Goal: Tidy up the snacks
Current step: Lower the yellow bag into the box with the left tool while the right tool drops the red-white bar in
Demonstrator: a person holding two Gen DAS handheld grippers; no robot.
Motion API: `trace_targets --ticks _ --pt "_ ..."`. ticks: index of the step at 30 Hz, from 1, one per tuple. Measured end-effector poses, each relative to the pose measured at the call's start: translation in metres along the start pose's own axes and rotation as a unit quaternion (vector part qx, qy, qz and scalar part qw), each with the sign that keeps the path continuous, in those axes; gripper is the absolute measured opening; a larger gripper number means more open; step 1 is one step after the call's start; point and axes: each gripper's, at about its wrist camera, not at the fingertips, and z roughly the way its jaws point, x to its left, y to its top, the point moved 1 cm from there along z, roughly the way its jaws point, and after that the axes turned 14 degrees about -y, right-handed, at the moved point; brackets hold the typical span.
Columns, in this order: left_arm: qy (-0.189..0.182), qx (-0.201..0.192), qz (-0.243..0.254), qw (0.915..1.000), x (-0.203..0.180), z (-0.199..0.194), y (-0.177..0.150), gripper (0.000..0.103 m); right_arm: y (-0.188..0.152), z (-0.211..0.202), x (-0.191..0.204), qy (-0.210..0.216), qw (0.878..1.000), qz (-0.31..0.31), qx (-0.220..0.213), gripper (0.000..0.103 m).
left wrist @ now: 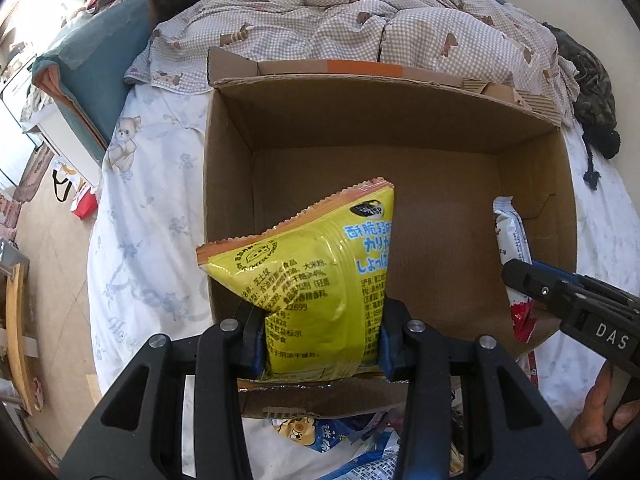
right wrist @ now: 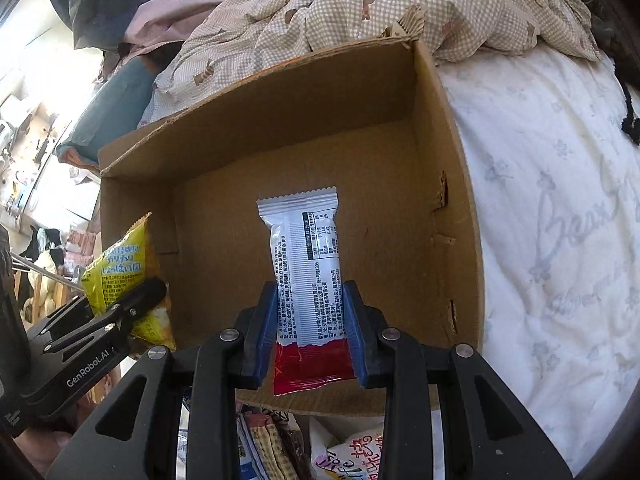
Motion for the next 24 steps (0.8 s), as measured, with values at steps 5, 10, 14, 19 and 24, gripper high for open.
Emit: trace_targets --ticks 5,10,14,19,24 --pt "-0.007 0.001 -0.008 0.9999 0.003 0.0 0.0 0.038 0.0 0.002 0.0 0.003 1.0 0.003 0.004 0.034" --pt "-0.002 -0.002 -0.005 1.0 0.002 -0.001 0.0 0.038 0.0 0.004 -0.001 0.005 1.0 0.003 0.006 0.034" --pt "0.002 -0.005 0.0 1.0 0.001 -0.003 0.0 0.038 0.001 0.005 0.0 0.007 1.0 0.0 0.005 0.034" --pt "-0.022 -0.006 0.002 0.9997 -0.002 -0.008 0.0 0.068 0.001 0.003 -0.001 0.015 1.0 0.006 -0.001 0.036" --pt "-0.028 -0.044 0.004 0.9986 -0.005 -0.024 0.003 0.098 0.002 -0.006 -0.006 0.017 0.999 0.024 -0.019 0.06"
